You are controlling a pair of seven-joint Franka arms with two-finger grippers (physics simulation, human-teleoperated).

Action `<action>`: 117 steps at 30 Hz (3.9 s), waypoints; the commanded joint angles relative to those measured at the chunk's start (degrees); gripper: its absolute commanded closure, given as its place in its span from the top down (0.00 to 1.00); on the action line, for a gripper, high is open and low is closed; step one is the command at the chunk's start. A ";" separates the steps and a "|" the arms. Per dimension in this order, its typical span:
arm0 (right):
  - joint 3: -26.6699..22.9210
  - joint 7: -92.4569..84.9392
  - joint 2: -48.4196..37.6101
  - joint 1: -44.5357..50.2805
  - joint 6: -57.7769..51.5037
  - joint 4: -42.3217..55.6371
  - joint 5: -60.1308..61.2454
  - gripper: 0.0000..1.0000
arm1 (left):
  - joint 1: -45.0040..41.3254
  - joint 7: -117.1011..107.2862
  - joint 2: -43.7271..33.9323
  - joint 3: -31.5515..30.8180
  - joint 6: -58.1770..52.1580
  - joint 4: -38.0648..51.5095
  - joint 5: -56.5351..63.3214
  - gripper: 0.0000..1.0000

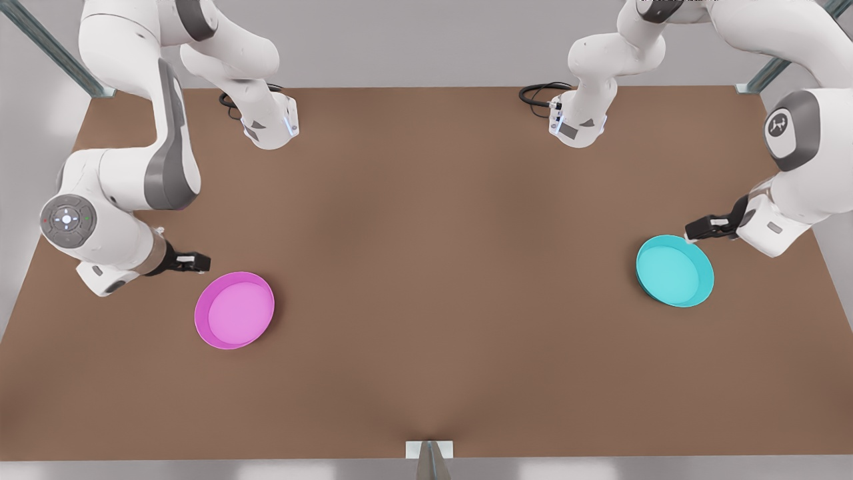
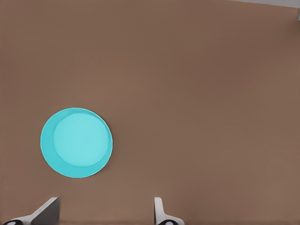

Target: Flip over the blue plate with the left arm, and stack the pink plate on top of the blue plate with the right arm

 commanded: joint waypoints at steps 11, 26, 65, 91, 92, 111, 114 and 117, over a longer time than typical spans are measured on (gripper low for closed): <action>0.27 -0.26 12.03 13.73 12.55 1.15 -0.26 1.00 | 26.36 27.94 28.82 -0.09 16.88 0.09 -14.24 1.00; 0.18 -0.18 17.49 16.37 20.83 1.33 -0.53 1.00 | 33.22 39.63 34.19 -0.62 19.25 -2.02 -15.74 1.00; 1.50 0.70 14.06 10.83 9.85 3.44 10.72 1.00 | 33.39 39.81 36.12 -0.62 22.41 -7.73 -18.81 0.42; 1.59 0.61 12.92 7.93 12.13 3.96 9.05 1.00 | 33.39 39.72 36.65 -0.62 21.53 -7.73 -18.37 0.27; 1.59 0.61 12.83 7.93 12.22 3.96 9.14 1.00 | 33.39 39.72 36.56 -0.62 21.36 -7.73 -18.37 0.25; 1.50 -0.26 12.83 6.08 12.48 6.07 7.73 1.00 | 22.41 36.29 32.52 -0.18 19.25 -4.04 -13.28 0.21; 1.50 -0.35 10.37 4.86 10.37 5.99 9.40 1.00 | 15.02 31.72 29.00 -0.09 17.76 -1.23 -2.82 0.21; 1.50 -0.44 10.37 2.22 8.44 5.72 9.32 1.00 | 9.31 27.77 29.00 0.00 11.34 5.10 4.92 0.21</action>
